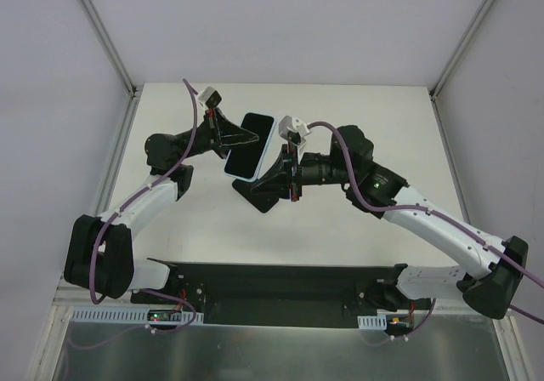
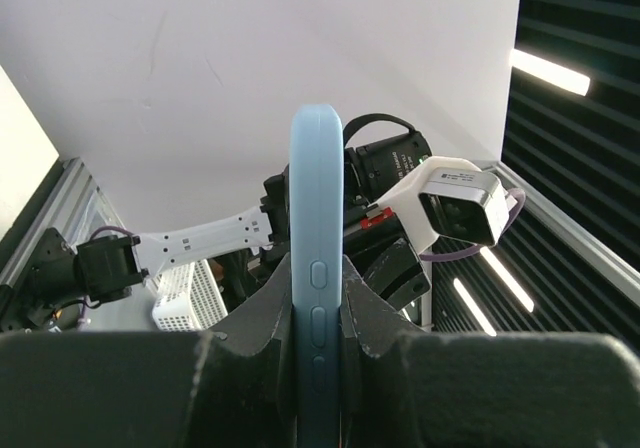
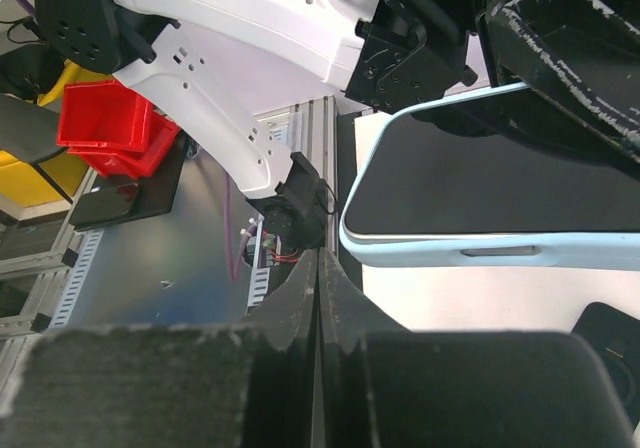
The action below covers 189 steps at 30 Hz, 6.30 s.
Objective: Take the phone out of the phone case
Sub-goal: Remove the phone case from the phone.
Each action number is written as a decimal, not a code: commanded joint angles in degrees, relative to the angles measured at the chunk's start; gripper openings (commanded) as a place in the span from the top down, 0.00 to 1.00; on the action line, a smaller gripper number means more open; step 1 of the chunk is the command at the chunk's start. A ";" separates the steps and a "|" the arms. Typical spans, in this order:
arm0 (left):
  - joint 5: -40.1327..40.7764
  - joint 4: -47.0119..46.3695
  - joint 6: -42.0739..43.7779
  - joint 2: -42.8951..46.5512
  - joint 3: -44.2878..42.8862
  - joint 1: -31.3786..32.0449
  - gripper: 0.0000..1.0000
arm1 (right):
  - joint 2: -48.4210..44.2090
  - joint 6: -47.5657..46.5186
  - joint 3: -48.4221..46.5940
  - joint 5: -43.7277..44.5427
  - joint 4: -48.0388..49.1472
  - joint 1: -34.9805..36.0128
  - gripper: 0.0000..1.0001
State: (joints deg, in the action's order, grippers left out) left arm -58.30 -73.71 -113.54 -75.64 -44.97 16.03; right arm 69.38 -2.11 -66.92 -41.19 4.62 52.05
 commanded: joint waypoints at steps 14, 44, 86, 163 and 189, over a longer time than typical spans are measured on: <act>2.31 -8.11 -6.87 1.90 -1.88 -0.83 1.00 | -7.42 30.73 14.43 16.48 20.42 -1.51 0.32; 2.84 -8.64 -6.70 2.07 -1.88 -1.53 1.00 | -5.40 36.04 12.43 31.69 12.18 -0.03 0.51; 3.99 -5.04 -3.36 5.14 0.41 -4.69 1.00 | -2.32 33.22 3.54 51.73 -14.99 8.94 0.59; 3.46 6.47 3.41 11.56 1.20 -6.89 1.00 | -0.30 36.55 6.70 16.30 21.20 0.86 0.56; 13.22 10.52 5.34 16.93 7.79 -7.59 1.00 | 5.23 53.61 23.59 28.98 64.29 2.70 0.57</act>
State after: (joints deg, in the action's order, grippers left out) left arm -46.09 -57.95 -107.13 -60.49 -36.69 8.62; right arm 75.40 51.48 -43.24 -13.47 61.95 54.43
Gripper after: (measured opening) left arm 0.121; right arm 0.427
